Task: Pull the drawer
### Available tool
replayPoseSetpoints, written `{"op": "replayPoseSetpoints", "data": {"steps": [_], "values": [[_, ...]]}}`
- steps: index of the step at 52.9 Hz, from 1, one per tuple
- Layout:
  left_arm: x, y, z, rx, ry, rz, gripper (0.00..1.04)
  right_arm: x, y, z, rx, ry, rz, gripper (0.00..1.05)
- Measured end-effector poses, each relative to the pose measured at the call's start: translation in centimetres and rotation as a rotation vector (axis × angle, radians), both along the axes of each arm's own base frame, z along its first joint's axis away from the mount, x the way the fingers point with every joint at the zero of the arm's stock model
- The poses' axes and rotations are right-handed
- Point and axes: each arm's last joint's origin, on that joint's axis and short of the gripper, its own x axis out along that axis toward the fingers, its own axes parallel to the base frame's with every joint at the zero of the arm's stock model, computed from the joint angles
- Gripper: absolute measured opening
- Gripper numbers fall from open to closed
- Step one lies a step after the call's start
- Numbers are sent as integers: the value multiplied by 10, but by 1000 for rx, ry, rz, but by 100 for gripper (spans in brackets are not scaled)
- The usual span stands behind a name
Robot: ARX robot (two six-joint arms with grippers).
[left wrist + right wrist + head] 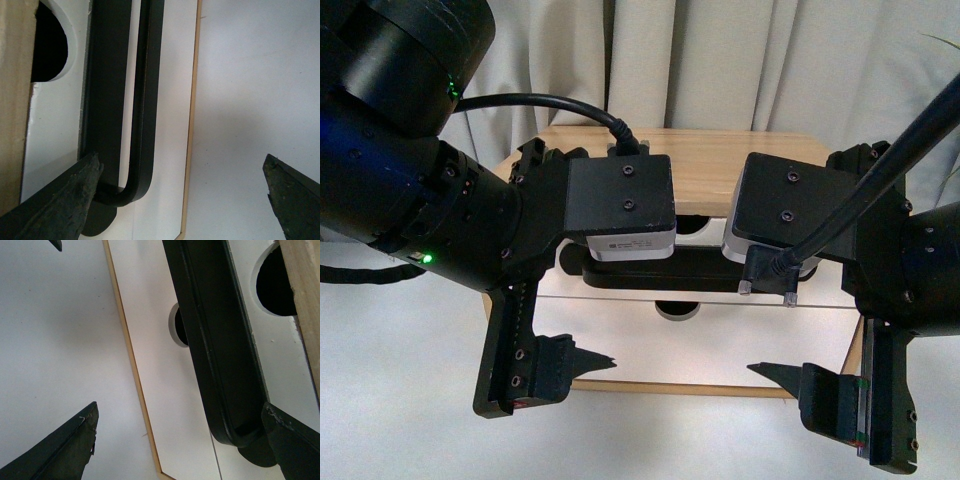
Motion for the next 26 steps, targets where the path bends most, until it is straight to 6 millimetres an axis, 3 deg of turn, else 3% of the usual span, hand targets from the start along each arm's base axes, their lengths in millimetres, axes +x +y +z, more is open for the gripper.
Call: {"op": "replayPoseSetpoints", "data": {"steps": [26], "values": [[8,-6,-12,35,8,-1,98,16,9,-5,-13,15,0,96]]}}
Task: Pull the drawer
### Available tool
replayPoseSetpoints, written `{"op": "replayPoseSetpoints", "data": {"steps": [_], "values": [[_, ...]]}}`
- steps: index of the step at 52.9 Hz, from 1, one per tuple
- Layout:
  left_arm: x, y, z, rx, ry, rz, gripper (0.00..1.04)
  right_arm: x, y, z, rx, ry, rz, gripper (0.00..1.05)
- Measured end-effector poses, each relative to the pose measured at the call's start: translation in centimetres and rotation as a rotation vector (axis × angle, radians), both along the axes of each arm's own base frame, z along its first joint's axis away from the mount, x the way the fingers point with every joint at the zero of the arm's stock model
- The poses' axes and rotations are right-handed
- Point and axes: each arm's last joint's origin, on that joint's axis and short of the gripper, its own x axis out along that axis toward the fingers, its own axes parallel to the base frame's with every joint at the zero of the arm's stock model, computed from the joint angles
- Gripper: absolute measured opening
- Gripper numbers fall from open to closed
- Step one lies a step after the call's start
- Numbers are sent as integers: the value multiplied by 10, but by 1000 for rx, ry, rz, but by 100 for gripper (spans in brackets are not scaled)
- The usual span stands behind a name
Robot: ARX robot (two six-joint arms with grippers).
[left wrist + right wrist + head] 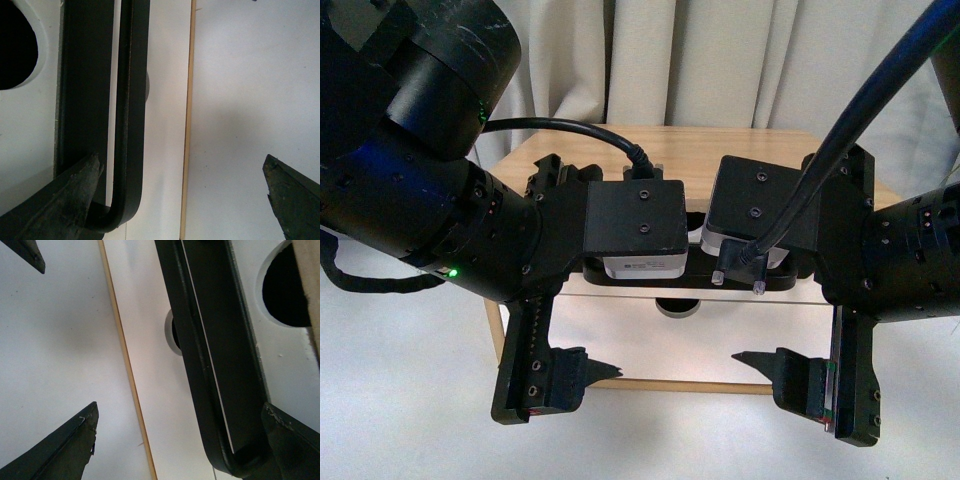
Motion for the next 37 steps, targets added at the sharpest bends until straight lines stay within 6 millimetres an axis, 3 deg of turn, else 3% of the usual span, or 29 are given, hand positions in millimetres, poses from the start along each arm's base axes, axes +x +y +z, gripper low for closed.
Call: {"op": "replayPoseSetpoints", "data": {"steps": [37], "values": [[0,-2,-4,69,-6,-39,98,9,6,-15,-73,75,24,96]]}}
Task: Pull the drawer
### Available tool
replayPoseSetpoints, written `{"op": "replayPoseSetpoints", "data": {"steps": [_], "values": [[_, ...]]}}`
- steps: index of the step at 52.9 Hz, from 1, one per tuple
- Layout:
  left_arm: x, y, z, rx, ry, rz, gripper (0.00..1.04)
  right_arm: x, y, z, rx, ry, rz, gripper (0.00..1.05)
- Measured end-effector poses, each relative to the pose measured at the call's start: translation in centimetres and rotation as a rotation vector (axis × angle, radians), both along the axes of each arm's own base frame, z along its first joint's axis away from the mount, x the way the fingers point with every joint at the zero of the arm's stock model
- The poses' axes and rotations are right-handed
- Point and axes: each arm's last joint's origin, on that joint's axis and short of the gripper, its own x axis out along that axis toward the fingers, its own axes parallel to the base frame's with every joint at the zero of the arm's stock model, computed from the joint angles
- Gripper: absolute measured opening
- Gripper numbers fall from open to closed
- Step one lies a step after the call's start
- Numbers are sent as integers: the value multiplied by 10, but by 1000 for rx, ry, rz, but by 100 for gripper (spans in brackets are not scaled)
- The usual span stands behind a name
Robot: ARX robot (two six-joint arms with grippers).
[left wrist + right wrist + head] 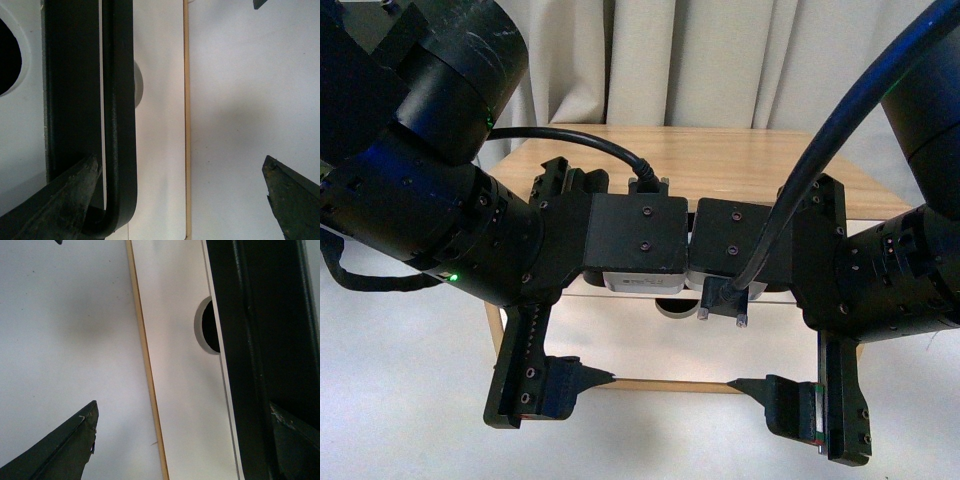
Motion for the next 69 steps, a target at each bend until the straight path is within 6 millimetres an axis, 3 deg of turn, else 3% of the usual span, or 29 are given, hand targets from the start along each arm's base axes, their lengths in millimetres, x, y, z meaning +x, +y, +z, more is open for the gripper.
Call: {"op": "replayPoseSetpoints", "data": {"steps": [22,54,69], "values": [[-11,-2,1,56,20,-68,98,-11,-1,3,-28,48,59,96],[-72,27,-1,77,23,-219,99,-74,-2,5,-84,98,200,96],[-75,37,5,-88,-76,-168,98,-75,-12,7,61,52,155,96]]}}
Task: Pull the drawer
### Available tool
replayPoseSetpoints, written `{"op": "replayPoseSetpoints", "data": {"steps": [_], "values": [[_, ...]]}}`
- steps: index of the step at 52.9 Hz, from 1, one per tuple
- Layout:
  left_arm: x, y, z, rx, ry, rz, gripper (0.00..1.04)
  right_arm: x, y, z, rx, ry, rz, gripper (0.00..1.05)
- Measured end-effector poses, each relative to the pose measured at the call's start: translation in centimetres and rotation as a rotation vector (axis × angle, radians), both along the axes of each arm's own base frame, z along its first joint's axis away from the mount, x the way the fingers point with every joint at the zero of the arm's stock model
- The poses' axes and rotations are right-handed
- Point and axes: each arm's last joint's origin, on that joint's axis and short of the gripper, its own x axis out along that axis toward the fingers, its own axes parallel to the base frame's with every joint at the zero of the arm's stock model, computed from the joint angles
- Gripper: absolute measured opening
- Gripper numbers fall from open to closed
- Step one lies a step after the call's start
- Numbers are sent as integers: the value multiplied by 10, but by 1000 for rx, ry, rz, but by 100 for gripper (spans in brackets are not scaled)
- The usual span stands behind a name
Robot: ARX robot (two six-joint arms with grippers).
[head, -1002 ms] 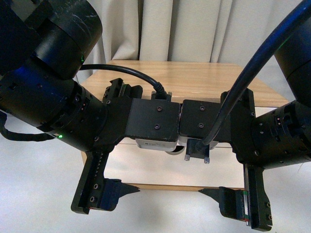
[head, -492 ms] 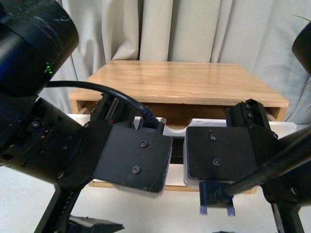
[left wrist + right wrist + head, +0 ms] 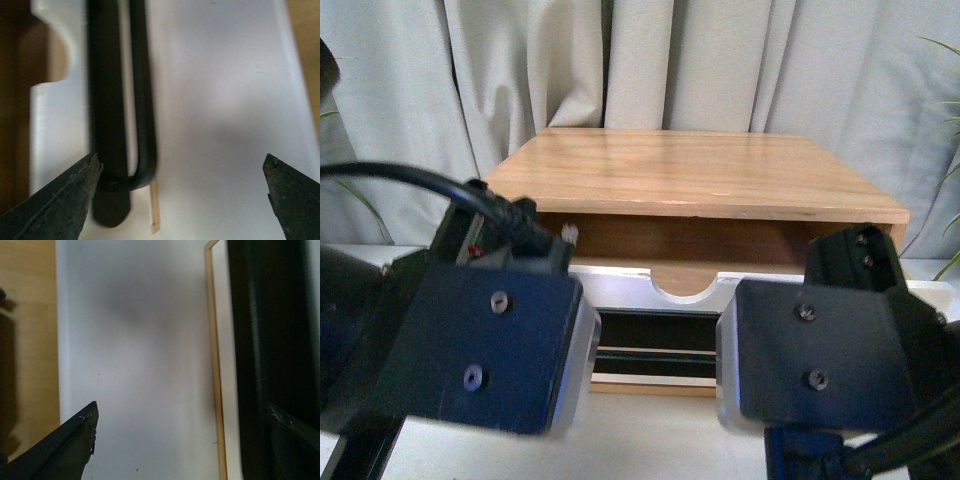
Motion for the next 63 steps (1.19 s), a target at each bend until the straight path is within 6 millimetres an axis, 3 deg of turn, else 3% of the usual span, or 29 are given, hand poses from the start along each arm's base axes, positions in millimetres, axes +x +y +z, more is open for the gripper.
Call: {"op": "replayPoseSetpoints", "data": {"steps": [17,24,33,52,58,63], "values": [[-6,13,34,-321,-171,177,98,-18,-31,33,237,-120,-107,96],[-23,23,42,-439,-195,276,98,-28,-44,43,324,-229,-224,96],[-59,43,47,-641,-145,490,98,-52,-63,51,531,-264,-382,96],[-136,70,43,-955,-141,733,98,-104,-90,43,795,-310,-646,96],[-147,85,46,-1075,-132,853,98,-114,-92,34,852,-309,-719,96],[-152,97,36,-1154,-128,1015,98,-120,-91,22,908,-259,-797,96]]}}
